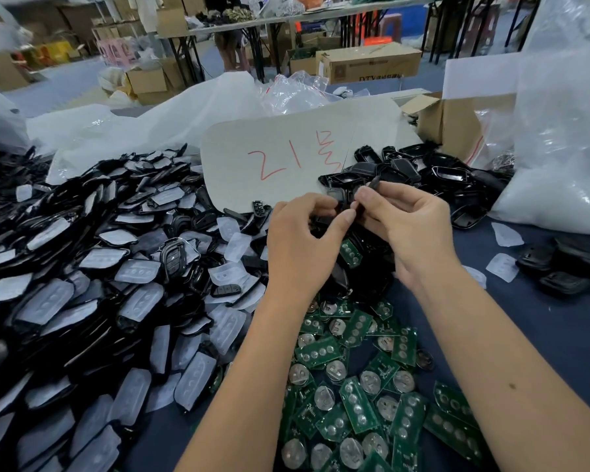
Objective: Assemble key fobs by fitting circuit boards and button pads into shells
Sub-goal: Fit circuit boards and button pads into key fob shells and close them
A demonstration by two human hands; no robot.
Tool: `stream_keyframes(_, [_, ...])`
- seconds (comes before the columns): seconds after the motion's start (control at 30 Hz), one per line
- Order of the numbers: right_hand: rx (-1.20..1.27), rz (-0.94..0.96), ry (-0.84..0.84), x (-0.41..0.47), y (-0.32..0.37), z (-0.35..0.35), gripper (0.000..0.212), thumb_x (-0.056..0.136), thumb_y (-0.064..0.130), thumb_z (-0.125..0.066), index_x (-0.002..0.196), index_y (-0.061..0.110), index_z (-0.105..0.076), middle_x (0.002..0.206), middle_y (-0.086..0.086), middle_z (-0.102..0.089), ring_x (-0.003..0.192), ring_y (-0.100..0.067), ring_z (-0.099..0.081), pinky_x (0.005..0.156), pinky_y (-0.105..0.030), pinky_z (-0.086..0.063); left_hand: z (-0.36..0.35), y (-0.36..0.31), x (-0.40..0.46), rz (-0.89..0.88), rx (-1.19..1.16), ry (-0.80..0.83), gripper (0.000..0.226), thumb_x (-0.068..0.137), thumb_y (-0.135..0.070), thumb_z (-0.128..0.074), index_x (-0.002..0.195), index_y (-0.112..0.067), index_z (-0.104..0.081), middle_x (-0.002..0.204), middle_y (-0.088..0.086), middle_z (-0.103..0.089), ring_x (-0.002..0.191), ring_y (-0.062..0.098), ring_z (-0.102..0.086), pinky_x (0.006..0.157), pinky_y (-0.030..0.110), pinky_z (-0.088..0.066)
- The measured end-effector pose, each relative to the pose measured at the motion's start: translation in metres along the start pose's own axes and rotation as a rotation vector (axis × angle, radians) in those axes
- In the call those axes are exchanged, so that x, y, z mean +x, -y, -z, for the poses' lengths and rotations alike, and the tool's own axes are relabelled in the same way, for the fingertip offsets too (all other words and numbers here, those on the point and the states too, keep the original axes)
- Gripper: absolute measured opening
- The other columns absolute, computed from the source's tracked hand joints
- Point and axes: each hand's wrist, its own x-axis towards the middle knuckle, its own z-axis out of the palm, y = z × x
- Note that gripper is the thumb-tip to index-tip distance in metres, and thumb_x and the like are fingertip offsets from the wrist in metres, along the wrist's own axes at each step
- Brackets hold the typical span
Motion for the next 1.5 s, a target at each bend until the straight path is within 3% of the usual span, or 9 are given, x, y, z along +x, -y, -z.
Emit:
stream_keyframes(0.1, [0.179,-0.117,0.045,0.006,0.004,0.009,0.01,0.091,0.014,-0.076,0.096,0.005,-0.078,0.097,-0.015,-0.078,0.094,-0.027,-0.075,0.088,-0.038,-0.063,-0.003,0.008,-0.003,0.084,0.353,0.129,0.042,0.078,-0.066,-0.074,0.103,-0.033,-0.067,0.109,-0.009,-0.058,0.119,0.018,-0.039,0.102,0.035,-0.039])
stream_keyframes(0.23, [0.403,-0.257,0.202,0.011,0.011,0.019,0.032,0.088,0.021,-0.069,0.114,0.003,-0.07,0.115,-0.015,-0.076,0.113,-0.029,-0.073,0.092,-0.036,-0.061,-0.007,0.01,-0.002,0.183,0.436,0.27,0.054,0.07,-0.076,-0.074,0.106,-0.036,-0.064,0.117,-0.004,-0.05,0.125,0.025,-0.032,0.105,0.04,-0.034])
stream_keyframes(0.47, [0.497,-0.29,0.267,0.013,0.014,0.025,0.033,0.089,0.022,-0.069,0.119,0.006,-0.071,0.122,-0.013,-0.074,0.119,-0.027,-0.07,0.094,-0.036,-0.06,-0.003,0.01,-0.001,0.183,0.142,0.185,0.022,0.08,-0.044,-0.083,0.089,-0.031,-0.067,0.103,-0.009,-0.063,0.119,0.018,-0.047,0.102,0.041,-0.04])
stream_keyframes(0.6, [0.455,-0.317,0.257,0.014,0.014,0.027,0.027,0.087,0.021,-0.071,0.11,0.009,-0.079,0.112,-0.009,-0.076,0.102,-0.02,-0.074,0.087,-0.032,-0.061,0.001,0.006,0.001,0.16,-0.129,0.041,0.015,0.088,-0.028,-0.08,0.082,-0.026,-0.066,0.078,-0.009,-0.071,0.076,-0.001,-0.066,0.075,0.02,-0.052])
stream_keyframes(0.67, [0.406,-0.31,0.279,0.014,0.014,0.027,0.027,0.088,0.022,-0.069,0.11,0.01,-0.078,0.111,-0.009,-0.075,0.1,-0.019,-0.074,0.086,-0.031,-0.06,0.006,0.002,0.003,0.281,-0.489,0.02,0.012,0.094,-0.027,-0.075,0.091,-0.018,-0.068,0.074,-0.002,-0.074,0.066,0.011,-0.071,0.062,0.03,-0.061])
stream_keyframes(0.73, [0.367,-0.301,0.313,0.013,0.014,0.026,0.028,0.09,0.021,-0.067,0.113,0.009,-0.077,0.112,-0.009,-0.075,0.1,-0.02,-0.073,0.087,-0.032,-0.06,0.01,0.0,0.007,0.397,-0.796,0.0,0.013,0.098,-0.025,-0.07,0.097,-0.014,-0.064,0.066,-0.006,-0.069,0.053,0.017,-0.068,0.045,0.025,-0.054])
stream_keyframes(0.83, [0.312,-0.289,0.375,0.009,0.014,0.024,0.031,0.091,0.02,-0.065,0.117,0.005,-0.073,0.112,-0.01,-0.074,0.102,-0.022,-0.072,0.088,-0.033,-0.06,0.011,0.003,0.009,0.464,-0.815,-0.014,0.011,0.1,-0.022,-0.067,0.099,-0.012,-0.063,0.061,-0.01,-0.064,0.047,0.016,-0.063,0.046,0.021,-0.052])
stream_keyframes(1.2, [0.197,-0.274,0.452,0.003,0.014,0.019,0.031,0.09,0.015,-0.066,0.118,0.002,-0.074,0.116,-0.016,-0.073,0.109,-0.025,-0.072,0.092,-0.033,-0.059,0.01,0.013,0.007,0.507,-0.813,0.113,0.013,0.103,-0.012,-0.061,0.105,-0.012,-0.074,0.099,0.021,-0.071,0.068,0.032,-0.075,0.06,0.029,-0.062])
stream_keyframes(1.5, [0.149,-0.298,0.451,0.002,0.014,0.018,0.034,0.085,0.016,-0.068,0.116,0.002,-0.073,0.113,-0.014,-0.076,0.105,-0.024,-0.073,0.093,-0.035,-0.061,0.007,0.016,0.007,0.454,-0.813,0.105,0.015,0.098,-0.014,-0.069,0.108,-0.022,-0.077,0.094,0.01,-0.077,0.069,0.026,-0.072,0.059,0.027,-0.06])
